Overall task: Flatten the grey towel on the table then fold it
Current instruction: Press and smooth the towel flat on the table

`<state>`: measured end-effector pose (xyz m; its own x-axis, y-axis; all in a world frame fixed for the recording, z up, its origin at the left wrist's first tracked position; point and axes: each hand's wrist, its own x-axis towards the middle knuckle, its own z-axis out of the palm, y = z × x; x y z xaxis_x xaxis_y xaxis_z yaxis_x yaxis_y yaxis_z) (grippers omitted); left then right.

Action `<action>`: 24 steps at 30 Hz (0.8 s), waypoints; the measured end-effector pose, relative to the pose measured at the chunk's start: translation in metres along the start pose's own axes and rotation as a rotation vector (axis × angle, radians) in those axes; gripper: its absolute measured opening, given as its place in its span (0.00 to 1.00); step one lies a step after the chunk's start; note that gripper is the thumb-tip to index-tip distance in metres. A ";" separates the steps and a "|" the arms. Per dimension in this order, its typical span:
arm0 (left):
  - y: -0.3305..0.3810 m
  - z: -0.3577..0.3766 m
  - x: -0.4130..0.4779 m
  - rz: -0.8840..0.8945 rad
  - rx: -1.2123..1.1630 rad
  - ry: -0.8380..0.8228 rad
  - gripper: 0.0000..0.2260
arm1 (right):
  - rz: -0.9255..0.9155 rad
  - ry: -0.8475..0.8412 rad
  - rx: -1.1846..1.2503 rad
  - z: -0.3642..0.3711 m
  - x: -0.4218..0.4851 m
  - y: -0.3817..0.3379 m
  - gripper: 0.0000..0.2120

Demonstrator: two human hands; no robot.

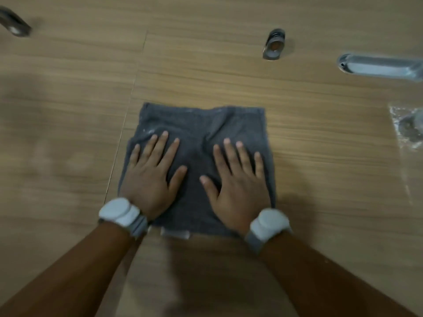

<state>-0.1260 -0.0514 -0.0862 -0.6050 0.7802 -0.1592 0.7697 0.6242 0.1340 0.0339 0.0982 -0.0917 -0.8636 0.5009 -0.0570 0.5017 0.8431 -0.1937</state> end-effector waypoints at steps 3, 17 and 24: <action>0.013 -0.006 0.048 -0.040 -0.025 -0.002 0.32 | 0.089 0.012 0.003 -0.011 0.052 0.029 0.36; 0.194 0.027 -0.005 0.092 -0.042 -0.013 0.32 | 0.188 0.022 -0.076 -0.031 -0.081 0.171 0.35; 0.239 0.035 0.007 0.109 -0.011 -0.023 0.32 | 0.126 -0.005 -0.077 -0.038 -0.097 0.215 0.35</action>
<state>0.0607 0.1012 -0.0896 -0.5130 0.8422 -0.1659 0.8281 0.5364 0.1625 0.2275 0.2378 -0.0906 -0.7938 0.6027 -0.0814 0.6081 0.7864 -0.1086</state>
